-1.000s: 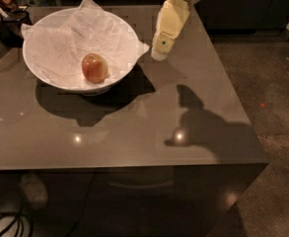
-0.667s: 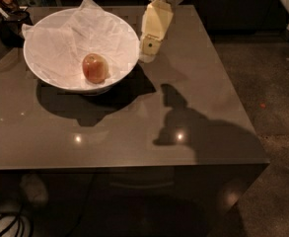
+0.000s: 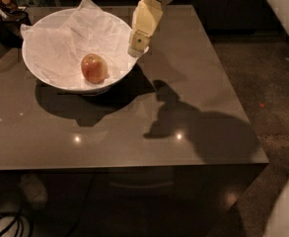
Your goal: Pick apple from white bowl
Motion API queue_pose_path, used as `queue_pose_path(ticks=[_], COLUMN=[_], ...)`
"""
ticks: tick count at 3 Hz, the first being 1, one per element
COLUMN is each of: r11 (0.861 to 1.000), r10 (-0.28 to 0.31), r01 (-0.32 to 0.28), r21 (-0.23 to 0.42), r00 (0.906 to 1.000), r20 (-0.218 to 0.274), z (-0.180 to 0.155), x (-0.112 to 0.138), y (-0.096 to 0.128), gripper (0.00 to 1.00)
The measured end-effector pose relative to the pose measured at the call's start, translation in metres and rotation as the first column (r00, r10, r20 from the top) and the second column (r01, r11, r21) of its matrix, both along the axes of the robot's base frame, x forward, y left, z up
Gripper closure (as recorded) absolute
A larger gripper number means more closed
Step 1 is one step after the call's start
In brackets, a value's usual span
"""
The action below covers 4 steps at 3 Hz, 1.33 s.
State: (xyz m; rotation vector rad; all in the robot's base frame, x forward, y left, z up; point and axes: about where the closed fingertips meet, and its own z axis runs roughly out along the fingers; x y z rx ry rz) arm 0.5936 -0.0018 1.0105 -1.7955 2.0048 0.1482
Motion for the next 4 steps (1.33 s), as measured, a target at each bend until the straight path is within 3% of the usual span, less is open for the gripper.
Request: queue_pose_path(ticks=[2, 4], r11=[0.994, 0.989], r10=[0.078, 0.128], r01=[-0.073, -0.122], r21=[0.078, 0.084], r00=[0.995, 0.989], r20=[-0.063, -0.074], z=[-0.006, -0.008], x=[0.027, 0.039], y=[0.048, 0.08], gripper=[0.3, 0.23])
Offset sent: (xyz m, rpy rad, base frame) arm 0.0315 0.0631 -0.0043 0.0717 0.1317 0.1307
